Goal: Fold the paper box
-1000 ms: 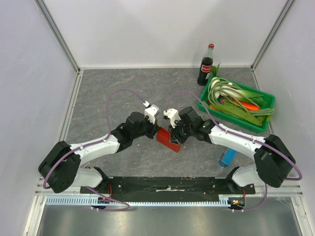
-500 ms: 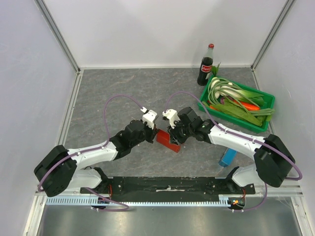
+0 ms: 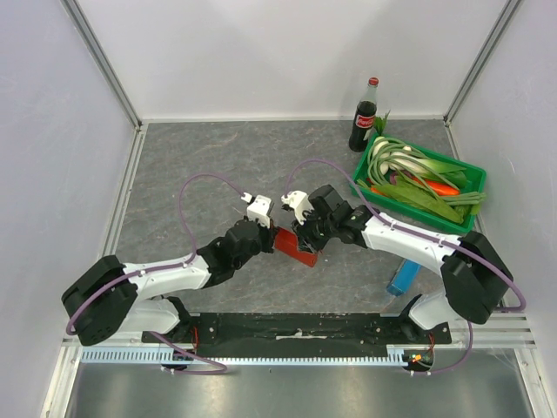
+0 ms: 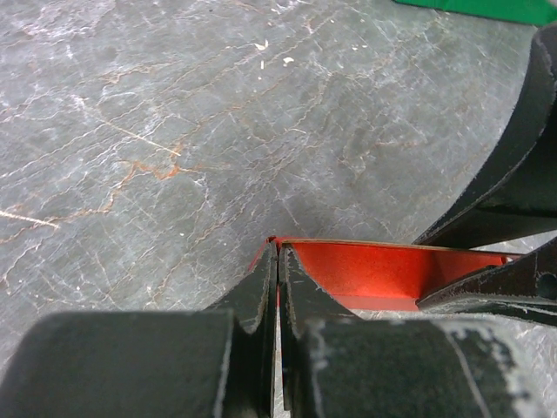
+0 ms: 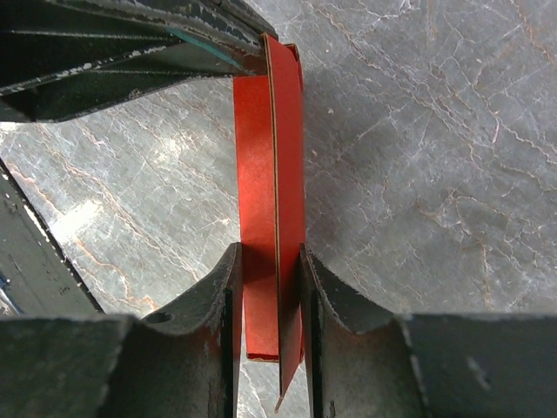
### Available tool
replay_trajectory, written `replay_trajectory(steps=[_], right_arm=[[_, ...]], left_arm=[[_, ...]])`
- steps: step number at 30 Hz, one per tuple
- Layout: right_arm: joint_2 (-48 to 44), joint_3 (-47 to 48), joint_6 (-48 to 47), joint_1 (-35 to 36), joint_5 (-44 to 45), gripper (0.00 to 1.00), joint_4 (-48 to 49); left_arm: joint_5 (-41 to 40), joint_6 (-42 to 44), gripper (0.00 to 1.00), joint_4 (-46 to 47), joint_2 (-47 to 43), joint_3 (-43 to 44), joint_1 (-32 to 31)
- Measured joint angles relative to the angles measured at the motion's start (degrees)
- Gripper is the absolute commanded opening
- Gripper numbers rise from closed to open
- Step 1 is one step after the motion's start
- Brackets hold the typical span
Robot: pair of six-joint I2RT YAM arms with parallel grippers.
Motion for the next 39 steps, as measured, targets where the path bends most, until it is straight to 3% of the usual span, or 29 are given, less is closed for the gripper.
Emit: replay_trajectory(steps=[9, 18, 24, 26, 34, 39], right_arm=[[0.6, 0.5, -1.6, 0.4, 0.8, 0.38, 0.0], [0.7, 0.7, -0.1, -0.4, 4.4, 0.70, 0.1], [-0.1, 2.5, 3.5, -0.8, 4.9, 0.76, -1.4], [-1.6, 2.6, 5.1, -1.2, 5.0, 0.76, -2.1], [-12.3, 0.5, 9.9, -4.2, 10.0, 0.51, -5.4], [-14.1, -2.1, 10.1, -4.2, 11.8, 0.34, -6.5]], left_arm=[[-5.7, -3.7, 0.02, 1.4, -0.8, -1.9, -2.3], [-7.6, -5.9, 0.02, 1.4, -1.1, -2.4, -2.5], [-9.0, -8.0, 0.02, -2.2, -0.7, -0.4, -2.9], [-9.5, -8.4, 0.02, -3.1, -0.3, 0.3, -3.1], [-11.2, -8.6, 0.02, -7.1, 1.7, 3.8, -4.2], [-12.5, -8.6, 0.02, -8.7, 2.3, 4.9, -4.7]])
